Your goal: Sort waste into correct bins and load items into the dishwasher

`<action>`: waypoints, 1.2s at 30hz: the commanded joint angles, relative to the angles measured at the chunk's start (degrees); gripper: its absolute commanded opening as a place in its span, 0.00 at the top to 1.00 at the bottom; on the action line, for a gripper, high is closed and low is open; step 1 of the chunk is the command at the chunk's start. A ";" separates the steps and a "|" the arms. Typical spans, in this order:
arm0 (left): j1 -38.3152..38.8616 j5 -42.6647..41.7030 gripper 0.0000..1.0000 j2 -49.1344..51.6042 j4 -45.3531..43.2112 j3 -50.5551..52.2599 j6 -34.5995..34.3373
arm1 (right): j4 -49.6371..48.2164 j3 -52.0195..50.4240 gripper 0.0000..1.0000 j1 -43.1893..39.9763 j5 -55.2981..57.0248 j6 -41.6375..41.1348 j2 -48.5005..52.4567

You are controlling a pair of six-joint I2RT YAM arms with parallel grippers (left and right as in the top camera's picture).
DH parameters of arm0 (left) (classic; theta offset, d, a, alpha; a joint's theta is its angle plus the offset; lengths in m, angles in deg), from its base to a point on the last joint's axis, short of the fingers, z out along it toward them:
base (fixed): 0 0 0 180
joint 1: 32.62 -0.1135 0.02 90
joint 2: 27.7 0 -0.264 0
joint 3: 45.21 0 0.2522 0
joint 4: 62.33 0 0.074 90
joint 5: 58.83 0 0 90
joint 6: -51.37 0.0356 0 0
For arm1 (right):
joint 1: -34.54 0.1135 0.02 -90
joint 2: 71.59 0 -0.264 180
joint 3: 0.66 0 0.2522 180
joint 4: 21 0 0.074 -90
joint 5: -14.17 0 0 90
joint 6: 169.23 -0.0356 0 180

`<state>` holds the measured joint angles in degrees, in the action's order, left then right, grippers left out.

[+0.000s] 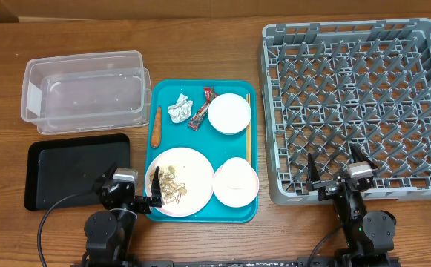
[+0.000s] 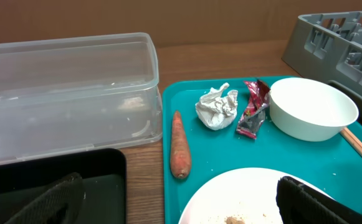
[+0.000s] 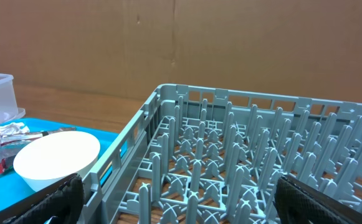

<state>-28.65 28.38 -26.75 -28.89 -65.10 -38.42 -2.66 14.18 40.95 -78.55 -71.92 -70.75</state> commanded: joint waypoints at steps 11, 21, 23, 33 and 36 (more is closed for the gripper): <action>-0.57 -0.20 0.00 -0.70 -0.24 0.24 0.48 | -0.15 -0.63 0.00 -0.17 0.09 0.02 -0.68; -0.57 -0.20 0.00 -0.70 -0.26 0.24 0.48 | -0.15 -0.63 0.00 -0.17 0.09 0.02 -0.68; -0.57 -0.20 0.00 -0.70 -0.24 0.24 0.48 | -0.15 -0.63 0.00 -0.17 0.09 0.02 -0.68; -0.57 -0.20 0.00 -0.68 -0.24 0.24 0.48 | -0.15 -0.63 0.00 -0.17 0.09 0.00 -0.68; -0.57 -0.20 0.00 -0.70 -0.24 0.24 0.48 | -1.36 -0.63 0.00 -0.17 0.07 0.02 -0.68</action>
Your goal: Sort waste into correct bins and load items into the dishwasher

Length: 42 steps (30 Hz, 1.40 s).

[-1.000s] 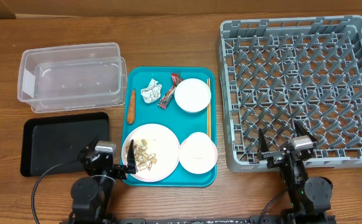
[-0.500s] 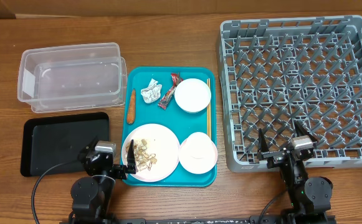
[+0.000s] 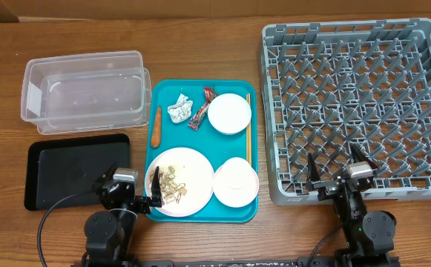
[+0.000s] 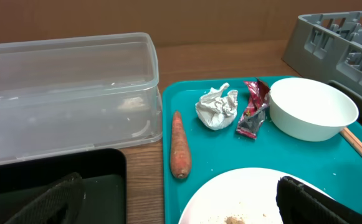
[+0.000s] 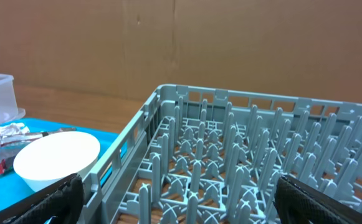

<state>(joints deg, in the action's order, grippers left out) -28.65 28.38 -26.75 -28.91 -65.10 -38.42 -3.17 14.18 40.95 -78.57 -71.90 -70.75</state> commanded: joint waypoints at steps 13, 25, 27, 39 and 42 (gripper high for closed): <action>-0.57 -0.20 0.00 -0.68 -0.22 0.24 0.48 | -0.17 -0.63 0.00 -0.17 -0.15 -0.02 -0.68; -0.57 -2.95 0.00 -0.70 -0.57 0.24 0.44 | -1.36 -0.63 0.00 -0.17 -2.56 -0.04 -0.68; -0.57 -8.17 0.00 -0.70 -3.06 -0.09 -1.38 | -4.83 -0.59 0.00 -0.17 -6.08 -1.36 -0.68; -0.57 -17.84 0.00 6.16 -10.03 -17.57 -2.14 | 3.34 16.87 0.00 -0.17 -10.45 -14.75 4.46; -0.57 -17.88 0.00 14.97 -1.64 -27.85 -2.12 | 11.85 24.92 0.00 -0.17 -10.97 -14.93 11.08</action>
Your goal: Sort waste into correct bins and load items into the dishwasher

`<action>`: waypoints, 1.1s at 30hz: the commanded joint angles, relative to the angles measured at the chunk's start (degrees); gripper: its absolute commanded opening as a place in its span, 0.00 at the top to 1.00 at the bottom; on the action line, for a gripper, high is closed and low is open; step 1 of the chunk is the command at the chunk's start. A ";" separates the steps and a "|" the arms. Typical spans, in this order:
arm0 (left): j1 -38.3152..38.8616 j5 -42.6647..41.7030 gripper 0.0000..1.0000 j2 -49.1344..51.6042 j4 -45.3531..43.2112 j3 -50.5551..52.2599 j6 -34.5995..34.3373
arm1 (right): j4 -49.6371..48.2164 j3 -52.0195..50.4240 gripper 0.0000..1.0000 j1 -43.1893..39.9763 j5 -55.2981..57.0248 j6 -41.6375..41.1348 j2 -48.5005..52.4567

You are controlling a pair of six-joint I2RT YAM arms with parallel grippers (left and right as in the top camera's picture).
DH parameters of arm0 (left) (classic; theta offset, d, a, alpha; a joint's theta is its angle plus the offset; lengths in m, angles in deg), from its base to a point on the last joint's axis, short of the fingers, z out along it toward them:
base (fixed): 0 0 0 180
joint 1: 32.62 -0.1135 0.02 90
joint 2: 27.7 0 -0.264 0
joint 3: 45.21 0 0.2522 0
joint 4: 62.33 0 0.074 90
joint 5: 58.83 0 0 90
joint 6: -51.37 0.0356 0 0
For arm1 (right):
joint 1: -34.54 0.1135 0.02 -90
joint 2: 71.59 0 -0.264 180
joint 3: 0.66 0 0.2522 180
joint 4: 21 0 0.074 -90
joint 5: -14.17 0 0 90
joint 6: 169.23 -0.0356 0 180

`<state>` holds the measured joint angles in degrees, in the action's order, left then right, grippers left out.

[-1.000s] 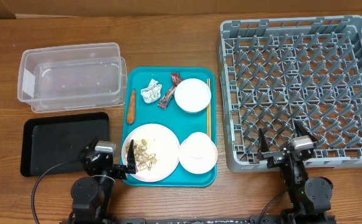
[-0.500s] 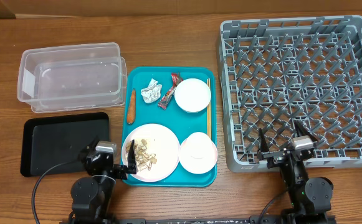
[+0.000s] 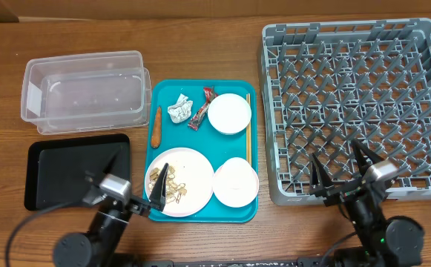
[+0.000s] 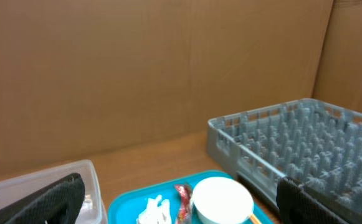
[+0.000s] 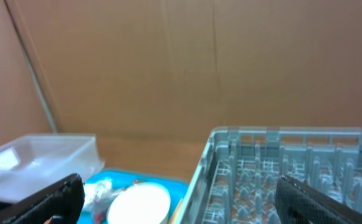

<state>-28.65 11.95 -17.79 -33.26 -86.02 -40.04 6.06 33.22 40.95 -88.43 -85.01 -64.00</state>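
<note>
A teal tray point(image 3: 165, 96) holds a carrot point(image 3: 155, 127), crumpled paper point(image 3: 178, 109), a red wrapper point(image 3: 200, 110), chopsticks point(image 3: 248, 135), two white bowls point(image 3: 229, 113) point(image 3: 235, 182) and a plate with food scraps point(image 3: 179, 191). My left gripper point(image 3: 136, 176) is open at the tray's front left corner, one finger over the plate's edge. My right gripper point(image 3: 340, 169) is open over the front edge of the grey dish rack point(image 3: 360, 104). In the left wrist view the far bowl point(image 4: 222, 200), wrapper point(image 4: 182, 198) and paper point(image 4: 152, 210) lie ahead between the fingers. Neither gripper holds anything.
A clear plastic bin point(image 3: 85, 90) stands at the back left, and a black tray point(image 3: 67, 174) lies in front of it. A cardboard wall backs the table in both wrist views. The right wrist view shows the far bowl point(image 5: 140, 204) beside the rack point(image 5: 293, 168).
Both arms have lifted from their low pose at the table's front. The wrist views now look higher and further over the table. Both grippers stay open, and nothing on the table has moved.
At both earlier moments the two arms sat still and low at the front edge, grippers open, with the tray's items and the rack untouched. Now both arms stand raised, still open and holding nothing.
</note>
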 commanded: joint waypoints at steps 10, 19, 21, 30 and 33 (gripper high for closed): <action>-0.52 -10.67 0.00 39.82 37.22 -46.66 -0.50 | 29.57 37.05 0.00 -0.17 -4.90 -1.77 33.16; -0.50 -29.00 0.00 52.46 41.75 -54.23 -1.38 | 33.24 42.60 0.00 -0.17 -19.21 -1.77 44.50; -0.07 -30.38 0.00 54.40 42.62 -54.23 -1.38 | 34.25 42.60 0.00 -0.17 -19.04 -1.79 46.07; 20.48 7.37 0.00 61.11 51.76 -54.21 -6.78 | 37.18 42.60 0.00 -0.17 -3.37 -13.57 52.33; 23.23 12.39 0.00 62.93 53.09 -54.10 -10.60 | 37.68 42.60 0.00 -0.17 -0.28 -15.52 52.63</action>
<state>-6.62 12.41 44.13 19.64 -139.00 -45.72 43.96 74.29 40.95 -94.70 -96.00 -10.97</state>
